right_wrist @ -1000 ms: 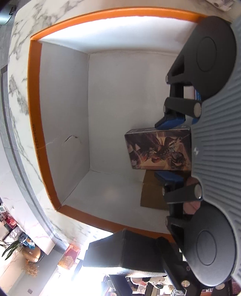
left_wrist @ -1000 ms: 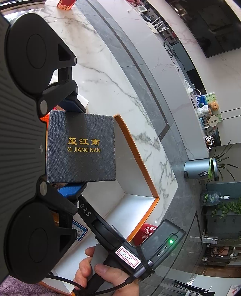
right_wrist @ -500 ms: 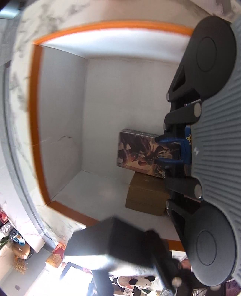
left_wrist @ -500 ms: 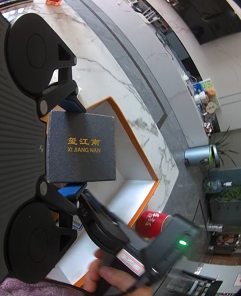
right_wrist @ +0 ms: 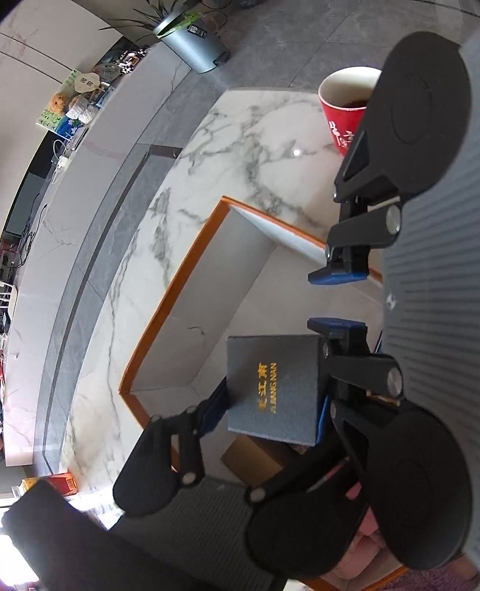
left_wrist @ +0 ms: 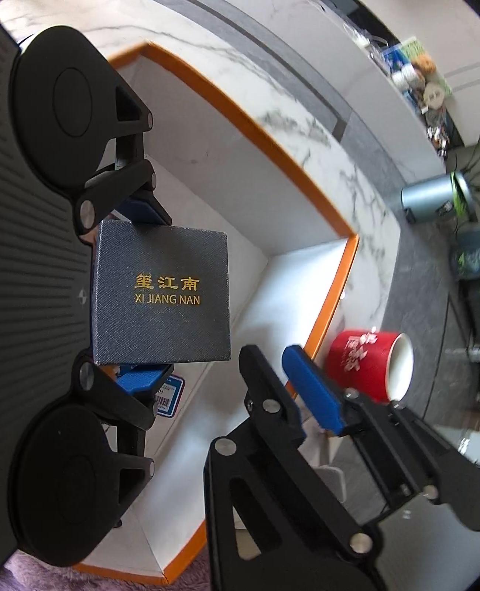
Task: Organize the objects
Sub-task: 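Lower the photo card into the box with the right tool while the left tool lowers the black box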
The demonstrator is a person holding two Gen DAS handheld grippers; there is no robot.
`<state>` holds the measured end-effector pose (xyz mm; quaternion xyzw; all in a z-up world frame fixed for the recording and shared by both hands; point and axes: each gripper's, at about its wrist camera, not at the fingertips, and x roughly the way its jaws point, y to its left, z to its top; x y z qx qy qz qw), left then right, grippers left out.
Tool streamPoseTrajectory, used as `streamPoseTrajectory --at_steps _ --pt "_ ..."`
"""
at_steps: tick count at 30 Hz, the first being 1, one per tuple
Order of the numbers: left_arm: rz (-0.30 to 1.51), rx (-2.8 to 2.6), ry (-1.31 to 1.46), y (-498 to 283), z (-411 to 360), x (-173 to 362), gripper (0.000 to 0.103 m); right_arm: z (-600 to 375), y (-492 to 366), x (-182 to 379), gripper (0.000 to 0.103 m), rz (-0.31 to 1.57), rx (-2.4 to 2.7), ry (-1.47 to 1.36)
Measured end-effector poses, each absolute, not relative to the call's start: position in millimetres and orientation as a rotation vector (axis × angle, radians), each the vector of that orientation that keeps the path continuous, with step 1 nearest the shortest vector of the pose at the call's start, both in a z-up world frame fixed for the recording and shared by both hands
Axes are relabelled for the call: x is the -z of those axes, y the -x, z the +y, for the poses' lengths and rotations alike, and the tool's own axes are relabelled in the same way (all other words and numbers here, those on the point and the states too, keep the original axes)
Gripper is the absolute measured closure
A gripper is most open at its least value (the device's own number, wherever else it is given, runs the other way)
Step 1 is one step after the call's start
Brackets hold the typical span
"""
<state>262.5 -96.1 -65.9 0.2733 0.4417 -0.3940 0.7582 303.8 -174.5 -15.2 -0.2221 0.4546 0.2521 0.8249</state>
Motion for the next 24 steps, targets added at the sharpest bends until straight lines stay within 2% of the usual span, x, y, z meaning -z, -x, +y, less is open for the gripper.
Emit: streamPoseTrajectory --at_steps 5,13,24 --pt "0.981 0.938 -0.692 -268 -110 85 0.013 -170 -304 25 0.083 0.977 -0.556 0.482" --pt "1.032 1.017 -0.663 -274 -110 100 0.01 -163 -311 34 0.083 0.999 -0.581 0.478" --pt "0.964 0.989 -0.615 -258 -80 88 0.01 -149 -318 46 0.083 1.041 -0.598 0.476"
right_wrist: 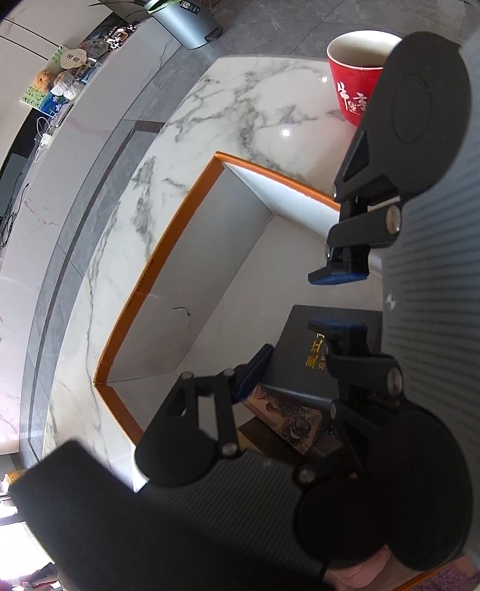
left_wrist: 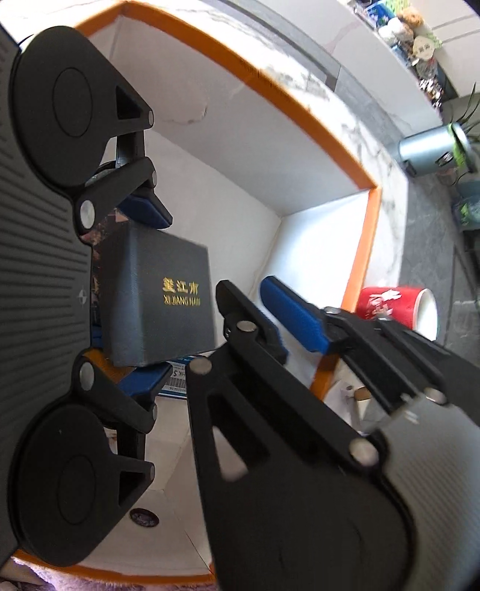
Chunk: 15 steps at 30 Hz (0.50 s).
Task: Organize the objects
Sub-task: 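Lower the photo card into the box with the right tool while the left tool lowers the black box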
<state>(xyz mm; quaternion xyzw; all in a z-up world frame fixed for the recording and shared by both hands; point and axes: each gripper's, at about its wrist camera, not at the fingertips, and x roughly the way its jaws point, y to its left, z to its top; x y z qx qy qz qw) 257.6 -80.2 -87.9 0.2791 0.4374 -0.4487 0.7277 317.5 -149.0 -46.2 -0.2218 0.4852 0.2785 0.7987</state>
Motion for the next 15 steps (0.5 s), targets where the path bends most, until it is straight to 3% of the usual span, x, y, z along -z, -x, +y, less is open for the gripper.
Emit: streamPoseTrajectory --at_steps 5,10,15 --pt "0.947 0.922 -0.591 -248 -69 79 0.01 -147 -315 49 0.083 1.053 -0.593 0.482" --pt "1.048 0.861 -0.474 -248 -67 77 0.044 -148 -313 51 0.083 1.063 -0.585 0.483" --pt "1.094 0.854 -0.477 -252 -74 86 0.065 -148 -312 56 0.084 1.074 -0.592 0.491"
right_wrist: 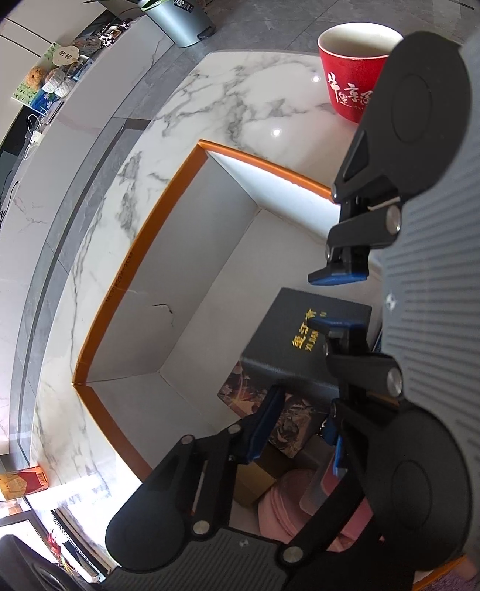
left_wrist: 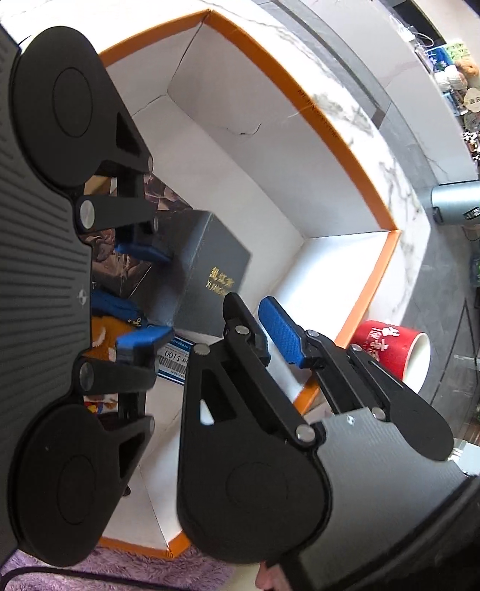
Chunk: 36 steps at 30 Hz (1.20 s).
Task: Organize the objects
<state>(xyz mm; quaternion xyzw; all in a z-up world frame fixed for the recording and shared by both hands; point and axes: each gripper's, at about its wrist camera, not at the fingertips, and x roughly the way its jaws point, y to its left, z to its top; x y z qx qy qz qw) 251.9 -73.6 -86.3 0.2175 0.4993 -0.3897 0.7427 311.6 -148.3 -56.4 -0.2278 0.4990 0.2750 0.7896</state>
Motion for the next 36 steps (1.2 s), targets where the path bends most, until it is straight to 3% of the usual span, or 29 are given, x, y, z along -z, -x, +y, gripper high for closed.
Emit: streamPoseTrajectory --at_steps 15,23,31,36 --pt "1.086 0.86 -0.551 -258 -57 89 0.068 -134 -343 61 0.083 1.083 -0.663 0.512" --pt "1.089 0.848 -0.553 -254 -58 96 0.068 -118 -388 85 0.082 1.219 -0.558 0.369" --pt "1.1 0.887 -0.53 -252 -57 101 0.068 -116 -381 98 0.079 1.361 -0.442 0.28" --pt "1.091 0.886 -0.51 -251 -53 103 0.068 -112 -368 78 0.077 1.25 -0.484 0.385"
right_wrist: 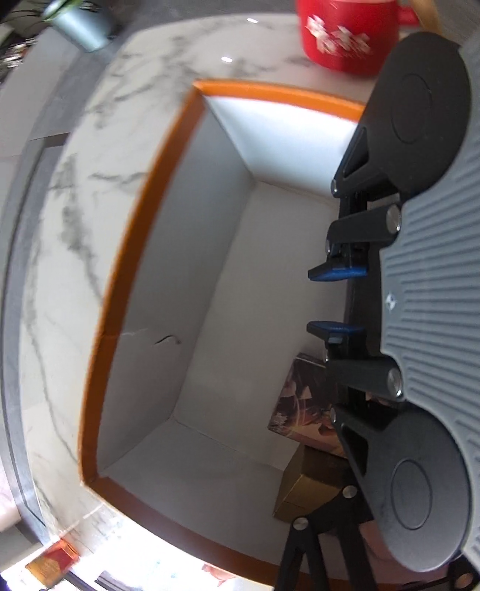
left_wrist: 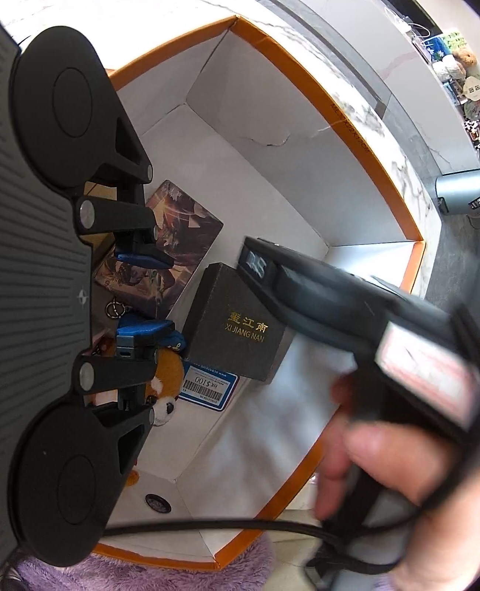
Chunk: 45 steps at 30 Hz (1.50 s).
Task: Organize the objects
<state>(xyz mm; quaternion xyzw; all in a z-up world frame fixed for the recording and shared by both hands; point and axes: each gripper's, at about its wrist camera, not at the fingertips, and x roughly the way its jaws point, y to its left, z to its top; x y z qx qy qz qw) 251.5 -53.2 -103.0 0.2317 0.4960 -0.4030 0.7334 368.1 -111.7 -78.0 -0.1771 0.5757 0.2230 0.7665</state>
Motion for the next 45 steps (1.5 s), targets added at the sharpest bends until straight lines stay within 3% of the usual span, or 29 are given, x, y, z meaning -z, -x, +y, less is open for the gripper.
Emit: streamPoseTrajectory --at_steps 3,5,9,13,16,19,24,31,45 --pt "1.09 0.894 -0.499 -250 -51 102 0.068 -110 -354 62 0.062 1.237 -0.637 0.518" --pt "1.092 0.89 -0.5 -250 -51 104 0.068 -109 -341 58 0.061 1.233 -0.701 0.637" --pt "1.097 0.878 -0.496 -252 -54 110 0.068 -110 -318 70 0.037 1.25 -0.804 0.885" --pt "1.101 0.872 -0.496 -254 -56 113 0.068 -106 -296 88 0.029 1.198 -0.85 1.118" --pt "1.104 0.871 -0.487 -256 -56 116 0.068 -103 -292 101 0.032 1.196 -0.855 1.218" --pt "1.105 0.874 -0.481 -258 -57 118 0.068 -102 -299 110 0.045 1.266 -0.852 1.192" --pt "1.105 0.873 -0.471 -263 -57 123 0.068 -107 -312 106 0.05 1.3 -0.821 1.042" --pt "1.095 0.899 -0.481 -263 -63 130 0.072 -110 -330 104 0.052 1.381 -0.765 0.865" --pt "1.054 0.87 -0.493 -262 -74 126 0.072 -124 -318 93 0.052 1.335 -0.819 0.892"
